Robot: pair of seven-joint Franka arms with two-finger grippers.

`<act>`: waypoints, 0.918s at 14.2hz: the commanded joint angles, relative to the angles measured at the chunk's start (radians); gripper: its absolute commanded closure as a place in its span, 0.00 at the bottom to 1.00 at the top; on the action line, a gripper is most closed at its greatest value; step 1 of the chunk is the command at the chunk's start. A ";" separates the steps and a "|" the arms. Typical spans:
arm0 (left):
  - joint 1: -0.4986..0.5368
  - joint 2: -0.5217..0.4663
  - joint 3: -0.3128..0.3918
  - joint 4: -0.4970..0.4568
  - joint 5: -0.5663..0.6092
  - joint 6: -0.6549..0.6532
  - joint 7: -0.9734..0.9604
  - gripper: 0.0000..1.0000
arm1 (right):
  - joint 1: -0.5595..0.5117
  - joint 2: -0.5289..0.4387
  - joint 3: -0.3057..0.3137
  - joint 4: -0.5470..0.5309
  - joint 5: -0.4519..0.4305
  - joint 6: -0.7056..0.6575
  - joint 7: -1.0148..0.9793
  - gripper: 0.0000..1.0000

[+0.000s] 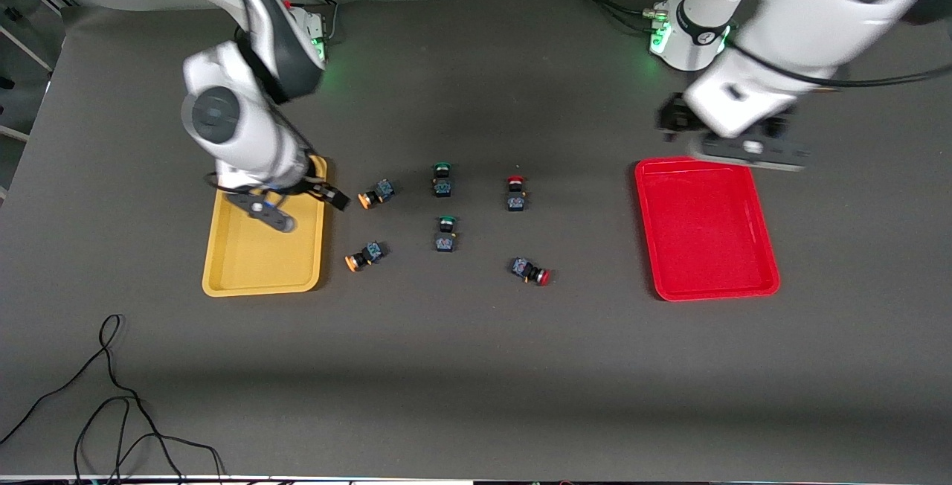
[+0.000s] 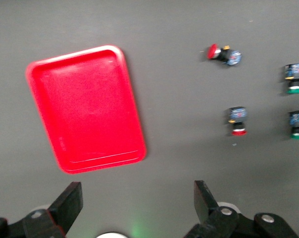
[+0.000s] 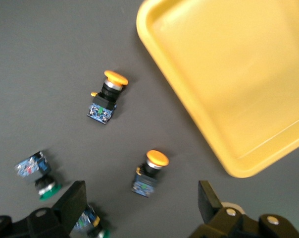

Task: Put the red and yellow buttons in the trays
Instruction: 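Reach the right gripper to an orange button while the left gripper reaches a red button, then grasp the orange button with the right gripper while the left gripper grasps red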

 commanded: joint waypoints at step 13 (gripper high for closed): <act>-0.347 0.292 0.008 -0.219 0.058 0.602 -0.431 0.00 | 0.154 0.178 -0.007 -0.241 0.141 0.409 0.253 0.00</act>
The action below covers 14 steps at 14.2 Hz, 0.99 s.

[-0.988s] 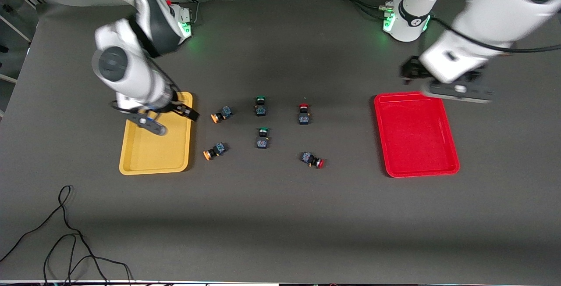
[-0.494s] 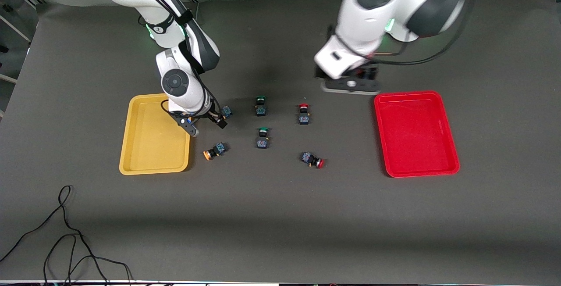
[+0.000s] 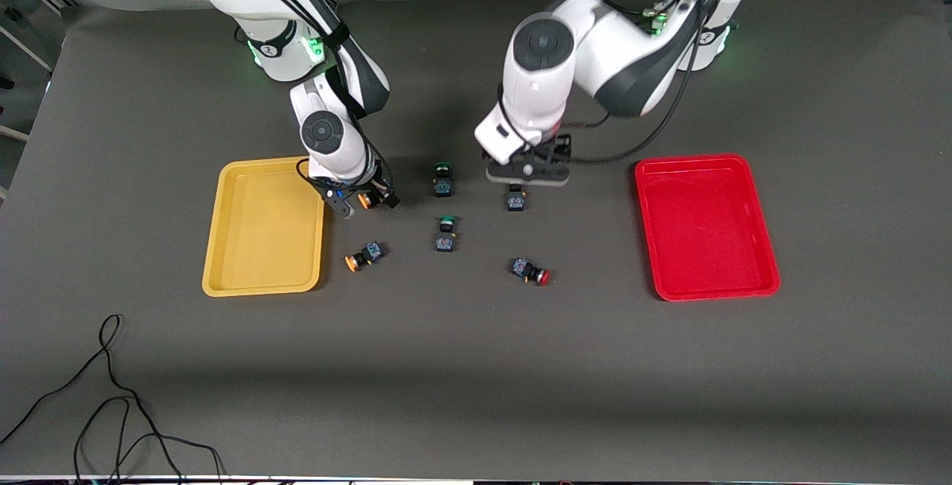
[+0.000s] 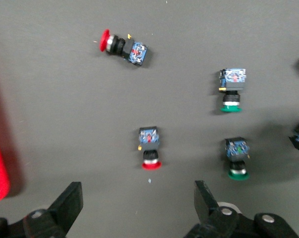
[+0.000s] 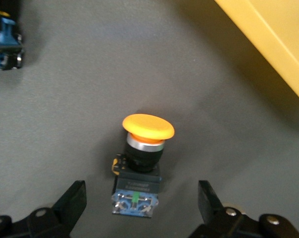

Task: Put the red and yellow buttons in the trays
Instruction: 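Grasp the orange button with the right gripper while the left gripper grasps red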

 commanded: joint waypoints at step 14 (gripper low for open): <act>-0.039 0.263 0.018 -0.154 0.135 0.395 -0.272 0.56 | -0.009 -0.194 -0.049 0.017 0.021 -0.139 -0.020 0.70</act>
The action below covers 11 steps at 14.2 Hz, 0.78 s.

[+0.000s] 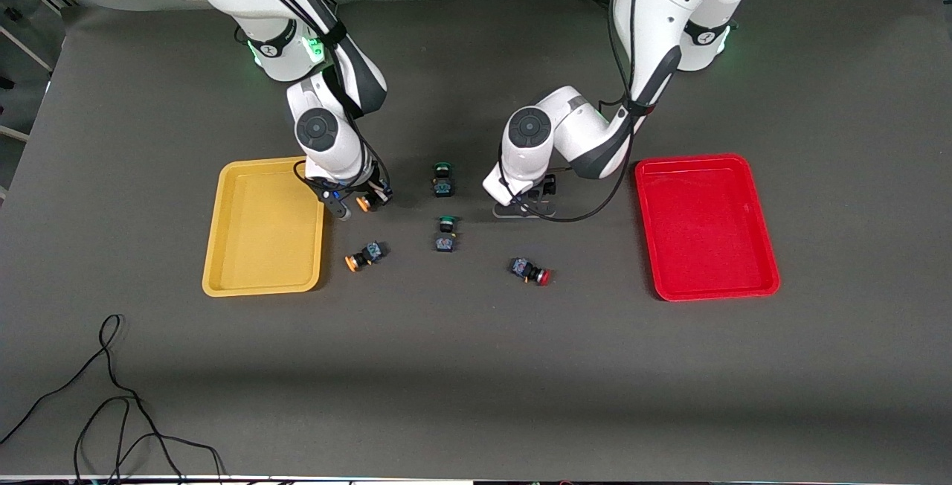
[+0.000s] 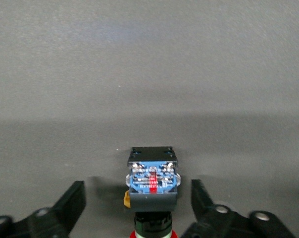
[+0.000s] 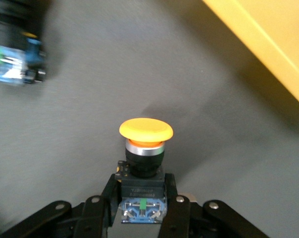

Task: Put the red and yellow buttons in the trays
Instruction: 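Carry the orange button to the yellow tray while the left gripper carries red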

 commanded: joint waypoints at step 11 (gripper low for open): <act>0.135 -0.245 -0.018 -0.021 -0.049 -0.193 0.028 1.00 | -0.021 -0.292 -0.440 -0.082 0.006 -0.312 -0.580 0.70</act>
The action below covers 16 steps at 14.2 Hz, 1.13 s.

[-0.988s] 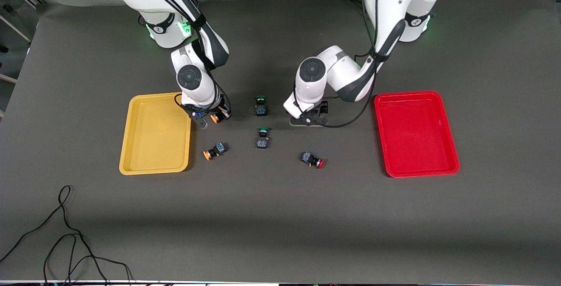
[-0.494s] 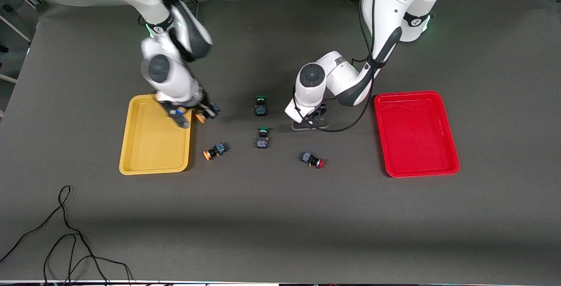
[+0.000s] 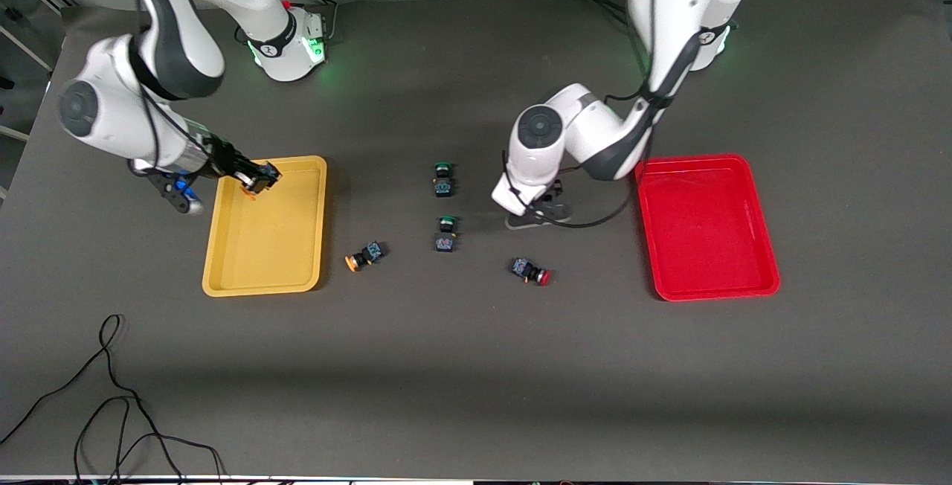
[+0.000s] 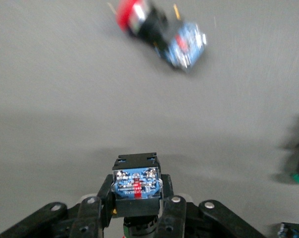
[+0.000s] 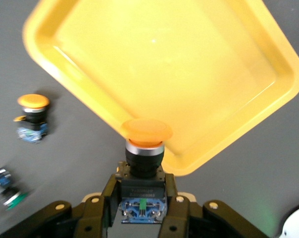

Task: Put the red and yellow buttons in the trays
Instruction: 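Carry the orange button to the yellow tray while the left gripper carries red, then release the orange button in the yellow tray while the left gripper releases red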

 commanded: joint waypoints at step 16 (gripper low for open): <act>0.573 -0.178 -0.007 -0.396 -0.160 0.196 0.822 1.00 | 0.001 0.253 -0.057 -0.147 0.165 0.403 -0.308 0.60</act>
